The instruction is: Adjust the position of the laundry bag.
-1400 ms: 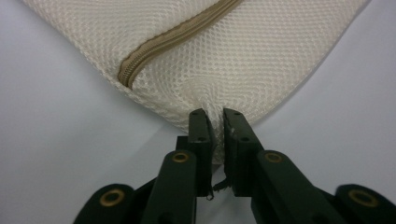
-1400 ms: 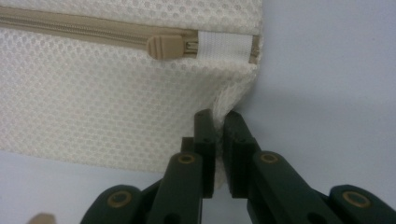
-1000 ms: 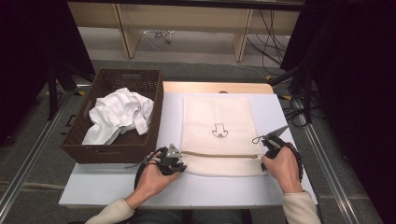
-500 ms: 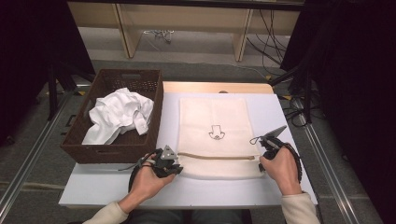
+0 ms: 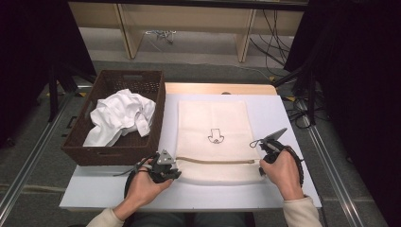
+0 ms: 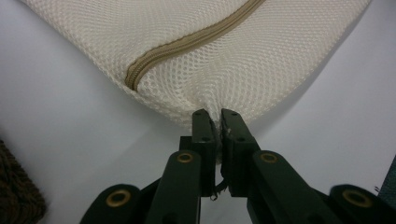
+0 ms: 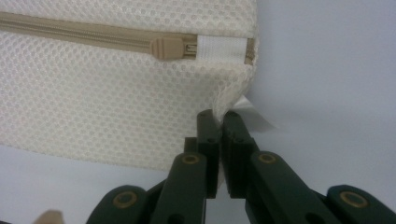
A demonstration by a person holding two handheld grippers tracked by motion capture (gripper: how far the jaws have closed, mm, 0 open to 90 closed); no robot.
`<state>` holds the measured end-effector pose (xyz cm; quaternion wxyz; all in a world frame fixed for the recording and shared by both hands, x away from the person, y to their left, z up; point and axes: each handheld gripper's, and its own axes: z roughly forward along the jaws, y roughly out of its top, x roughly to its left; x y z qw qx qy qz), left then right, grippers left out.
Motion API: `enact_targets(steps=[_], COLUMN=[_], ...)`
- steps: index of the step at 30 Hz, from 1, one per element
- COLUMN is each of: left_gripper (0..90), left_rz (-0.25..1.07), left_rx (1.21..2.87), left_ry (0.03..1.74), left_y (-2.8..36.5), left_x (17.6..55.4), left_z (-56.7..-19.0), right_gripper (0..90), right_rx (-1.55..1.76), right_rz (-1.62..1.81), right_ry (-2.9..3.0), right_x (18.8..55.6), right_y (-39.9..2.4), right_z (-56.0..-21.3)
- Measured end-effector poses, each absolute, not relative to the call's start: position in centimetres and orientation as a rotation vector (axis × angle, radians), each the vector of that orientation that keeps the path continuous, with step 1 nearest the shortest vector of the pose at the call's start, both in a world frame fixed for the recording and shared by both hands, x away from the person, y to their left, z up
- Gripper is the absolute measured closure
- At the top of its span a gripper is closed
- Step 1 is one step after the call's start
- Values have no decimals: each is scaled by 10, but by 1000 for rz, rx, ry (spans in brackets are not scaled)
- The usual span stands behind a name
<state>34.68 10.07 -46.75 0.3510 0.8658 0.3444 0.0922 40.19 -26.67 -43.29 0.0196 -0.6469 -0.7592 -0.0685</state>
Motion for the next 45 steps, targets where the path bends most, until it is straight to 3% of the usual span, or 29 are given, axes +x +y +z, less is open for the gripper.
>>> enact_targets(steps=[45], left_gripper=[838], left_rz=[205], left_rx=[2287], left_ry=[982], left_y=[143], left_x=[325], left_z=[-473], right_gripper=[870], right_rx=[-1795], right_rz=[-163], right_ry=[-2419], right_x=[377], right_y=[-225], right_z=[-436])
